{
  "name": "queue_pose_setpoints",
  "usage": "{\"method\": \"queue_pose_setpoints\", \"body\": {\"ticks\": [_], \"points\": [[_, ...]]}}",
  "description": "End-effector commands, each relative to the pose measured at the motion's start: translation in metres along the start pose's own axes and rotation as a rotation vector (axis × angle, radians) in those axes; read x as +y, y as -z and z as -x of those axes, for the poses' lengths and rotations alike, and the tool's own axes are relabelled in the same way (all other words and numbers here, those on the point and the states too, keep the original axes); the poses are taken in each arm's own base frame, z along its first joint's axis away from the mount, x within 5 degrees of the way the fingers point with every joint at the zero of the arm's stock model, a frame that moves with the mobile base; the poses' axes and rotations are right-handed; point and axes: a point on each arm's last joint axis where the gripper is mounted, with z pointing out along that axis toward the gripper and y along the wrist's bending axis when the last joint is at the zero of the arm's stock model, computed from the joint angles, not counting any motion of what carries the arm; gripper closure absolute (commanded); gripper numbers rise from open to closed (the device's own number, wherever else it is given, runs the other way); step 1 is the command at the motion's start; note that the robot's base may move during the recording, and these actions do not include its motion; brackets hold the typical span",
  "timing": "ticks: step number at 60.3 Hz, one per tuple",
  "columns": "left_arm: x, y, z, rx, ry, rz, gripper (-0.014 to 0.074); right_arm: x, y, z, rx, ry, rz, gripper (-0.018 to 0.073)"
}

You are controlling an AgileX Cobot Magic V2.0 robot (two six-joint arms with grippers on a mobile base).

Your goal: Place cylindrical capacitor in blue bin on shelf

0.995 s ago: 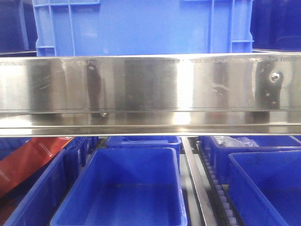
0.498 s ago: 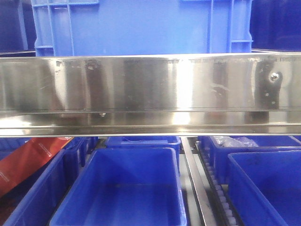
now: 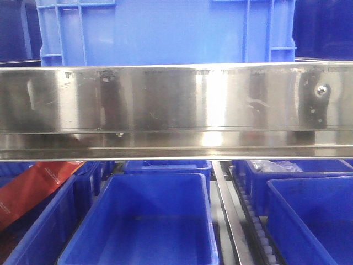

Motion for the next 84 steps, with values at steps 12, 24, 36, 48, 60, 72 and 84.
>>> {"method": "queue_pose_setpoints", "body": {"ticks": [12, 24, 36, 48, 60, 72, 84], "points": [[0.000, 0.000, 0.003, -0.034, 0.014, 0.004, 0.0708, -0.001, 0.000, 0.000, -0.017, 0.005, -0.010, 0.0713], [0.000, 0.000, 0.003, -0.034, 0.014, 0.004, 0.0708, -0.001, 0.000, 0.000, -0.017, 0.005, -0.010, 0.0713], [0.000, 0.000, 0.003, -0.034, 0.014, 0.004, 0.0708, -0.001, 0.000, -0.001, -0.013, 0.005, -0.012, 0.0713], [0.000, 0.000, 0.003, -0.034, 0.014, 0.004, 0.0708, -0.008, 0.007, -0.015, -0.032, -0.001, -0.121, 0.0713], [0.000, 0.000, 0.003, -0.034, 0.014, 0.004, 0.0708, -0.012, 0.018, -0.056, -0.071, -0.073, -0.268, 0.0713], [0.000, 0.000, 0.003, -0.034, 0.014, 0.004, 0.0708, -0.011, 0.020, -0.111, -0.076, -0.133, -0.338, 0.0713], [0.000, 0.000, 0.003, -0.034, 0.014, 0.004, 0.0708, -0.006, 0.022, -0.153, -0.052, -0.129, -0.342, 0.0713]]}}
